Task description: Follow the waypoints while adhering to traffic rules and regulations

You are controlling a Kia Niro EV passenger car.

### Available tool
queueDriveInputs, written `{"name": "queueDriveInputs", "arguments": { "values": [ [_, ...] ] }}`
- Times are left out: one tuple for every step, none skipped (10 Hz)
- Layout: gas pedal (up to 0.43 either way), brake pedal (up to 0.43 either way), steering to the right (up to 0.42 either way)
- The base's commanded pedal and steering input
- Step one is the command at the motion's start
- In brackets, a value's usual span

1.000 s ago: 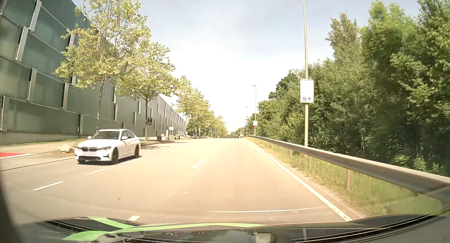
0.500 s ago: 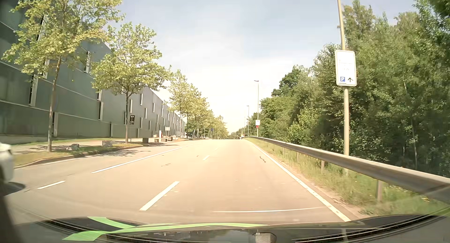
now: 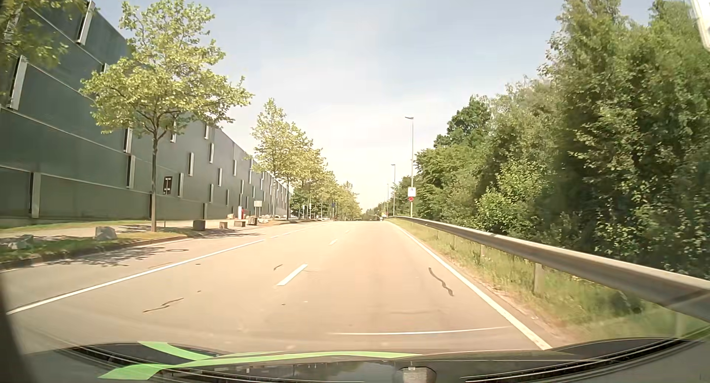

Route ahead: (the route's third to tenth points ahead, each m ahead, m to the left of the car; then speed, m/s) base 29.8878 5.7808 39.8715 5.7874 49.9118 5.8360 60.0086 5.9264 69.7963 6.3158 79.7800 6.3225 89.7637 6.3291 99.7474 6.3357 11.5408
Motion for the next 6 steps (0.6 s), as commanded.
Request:
{"name": "queueDriveInputs", "arguments": {
  "values": [
    [0.157,0.0,-0.004],
    [0.157,0.0,-0.004],
    [0.157,0.0,-0.004],
    [0.157,0.0,-0.004],
    [0.157,0.0,-0.004],
    [0.157,0.0,-0.003]
  ]
}}
